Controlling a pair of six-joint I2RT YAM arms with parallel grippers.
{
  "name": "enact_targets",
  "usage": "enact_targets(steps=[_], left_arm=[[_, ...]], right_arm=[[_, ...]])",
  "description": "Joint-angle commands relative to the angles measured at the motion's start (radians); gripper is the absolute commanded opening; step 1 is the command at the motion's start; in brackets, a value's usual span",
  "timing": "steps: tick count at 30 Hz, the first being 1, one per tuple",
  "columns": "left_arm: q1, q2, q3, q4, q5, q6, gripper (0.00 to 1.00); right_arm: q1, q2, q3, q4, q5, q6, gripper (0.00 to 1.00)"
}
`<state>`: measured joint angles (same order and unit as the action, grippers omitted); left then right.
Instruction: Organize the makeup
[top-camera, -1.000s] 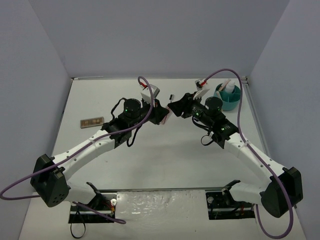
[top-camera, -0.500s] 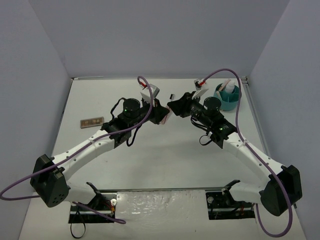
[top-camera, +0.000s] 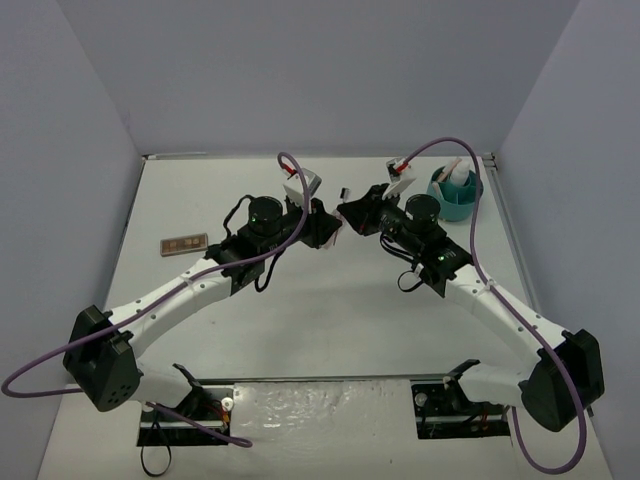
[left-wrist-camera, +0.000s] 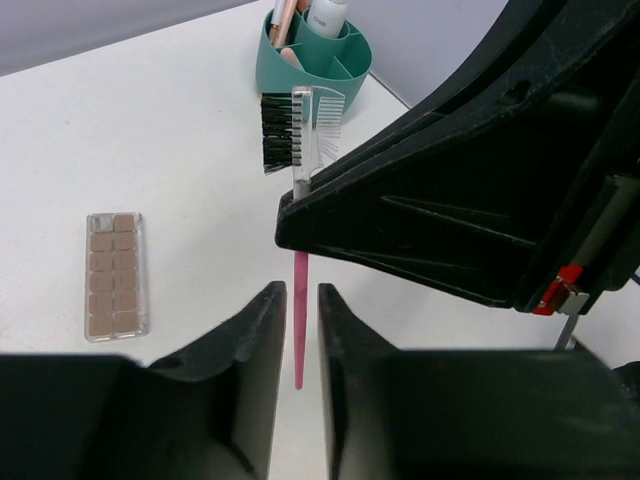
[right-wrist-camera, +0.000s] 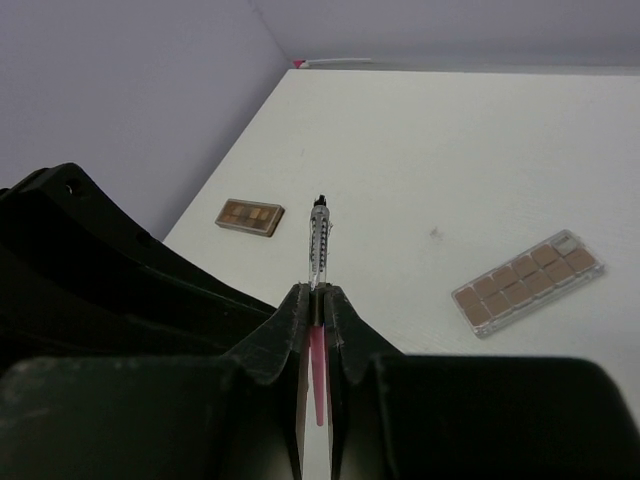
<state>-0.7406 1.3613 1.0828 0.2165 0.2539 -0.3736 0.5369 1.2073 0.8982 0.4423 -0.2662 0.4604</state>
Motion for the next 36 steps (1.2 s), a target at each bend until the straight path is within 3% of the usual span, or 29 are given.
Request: enact_targets(steps=[1,5,10,16,22,30,36], left_arm=[[-0.006,-0.022,0.056,0.010,-0.024,0.010,0.44],[-0.003,-0.036,0.065,-0.089,-0.081,0.012,0.75],[0.007,-0.084,0.121,-0.313,-0.229,0.026,0.96],[0.096,-0.149,0.194,-0.620,-0.363,0.021,0.97],[0.312,-0.225,0.220,-0.878,-0.312,-0.006,0.97],[0.449,-0.312,0.083,-0.815,-0.315,0.054,0.97],[0.490,-0.344,0.011,-0.756,-0.321,0.078,0.97]], right_arm=[[0.001,-0.060,0.025,0.013,0.118,-0.094,0.00],[-0.005,-0.091,0.049,-0.051,0.226,-0.184,0.00],[-0.063,-0.108,0.094,-0.126,0.347,-0.318,0.00],[-0.280,-0.117,0.113,-0.108,0.386,-0.456,0.00],[-0.515,-0.051,0.145,-0.007,0.356,-0.523,0.00],[-0.740,0.199,0.210,0.274,0.125,-0.487,0.00],[-0.816,0.428,0.369,0.317,-0.024,-0.527,0.00]])
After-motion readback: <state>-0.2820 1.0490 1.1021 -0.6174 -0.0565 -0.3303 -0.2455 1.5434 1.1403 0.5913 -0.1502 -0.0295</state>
